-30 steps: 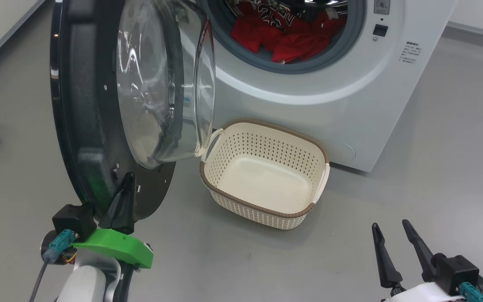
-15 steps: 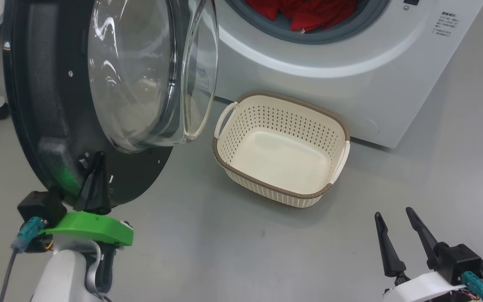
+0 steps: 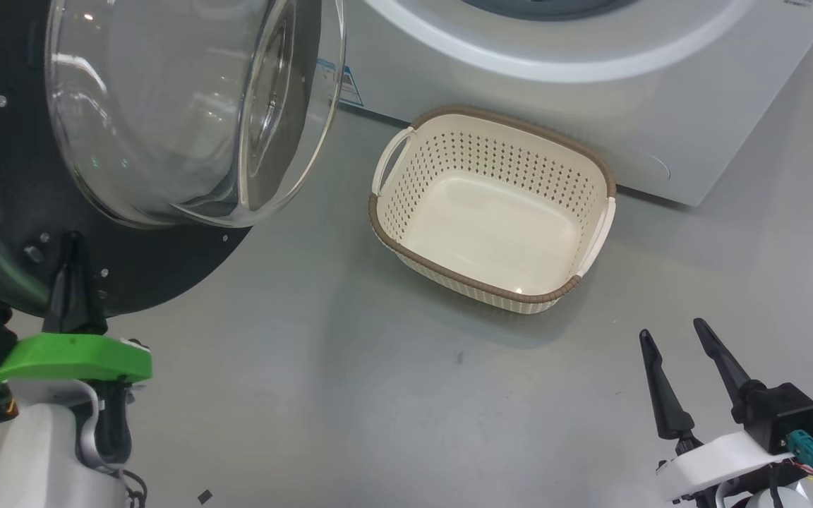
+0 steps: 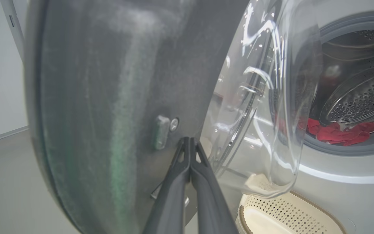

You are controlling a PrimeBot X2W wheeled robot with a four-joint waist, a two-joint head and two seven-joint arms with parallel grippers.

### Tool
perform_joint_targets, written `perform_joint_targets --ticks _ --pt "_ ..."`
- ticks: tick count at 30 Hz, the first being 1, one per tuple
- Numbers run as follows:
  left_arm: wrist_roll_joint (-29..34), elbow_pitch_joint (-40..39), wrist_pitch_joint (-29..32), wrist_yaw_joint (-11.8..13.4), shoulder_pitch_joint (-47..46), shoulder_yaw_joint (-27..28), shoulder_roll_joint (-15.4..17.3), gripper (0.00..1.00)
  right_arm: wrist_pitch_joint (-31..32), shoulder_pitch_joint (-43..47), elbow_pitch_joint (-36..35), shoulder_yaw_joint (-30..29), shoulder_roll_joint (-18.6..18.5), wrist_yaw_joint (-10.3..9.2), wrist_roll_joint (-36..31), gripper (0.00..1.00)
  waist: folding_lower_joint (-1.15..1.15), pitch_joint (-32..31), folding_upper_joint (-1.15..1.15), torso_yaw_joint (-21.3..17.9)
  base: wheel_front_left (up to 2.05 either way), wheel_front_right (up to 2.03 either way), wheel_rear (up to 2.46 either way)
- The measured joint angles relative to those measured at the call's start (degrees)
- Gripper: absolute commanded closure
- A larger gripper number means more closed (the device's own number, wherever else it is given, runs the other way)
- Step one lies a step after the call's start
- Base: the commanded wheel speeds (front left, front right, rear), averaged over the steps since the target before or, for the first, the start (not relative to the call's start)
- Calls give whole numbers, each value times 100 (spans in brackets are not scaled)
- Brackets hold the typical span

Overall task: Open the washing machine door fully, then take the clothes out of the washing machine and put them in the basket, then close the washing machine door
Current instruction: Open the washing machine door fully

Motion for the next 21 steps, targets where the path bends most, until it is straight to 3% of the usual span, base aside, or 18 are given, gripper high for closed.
perform_joint_targets --ticks 14,21 --pt "-249 410 -47 42 -420 523 476 100 269 -87 -323 -60 -299 -1 -155 0 0 578 0 -25 0 0 0" --pt "-254 773 -42 -10 -751 659 861 100 398 -223 -520 -64 -377 -1 -203 0 0 927 0 -66 0 0 0"
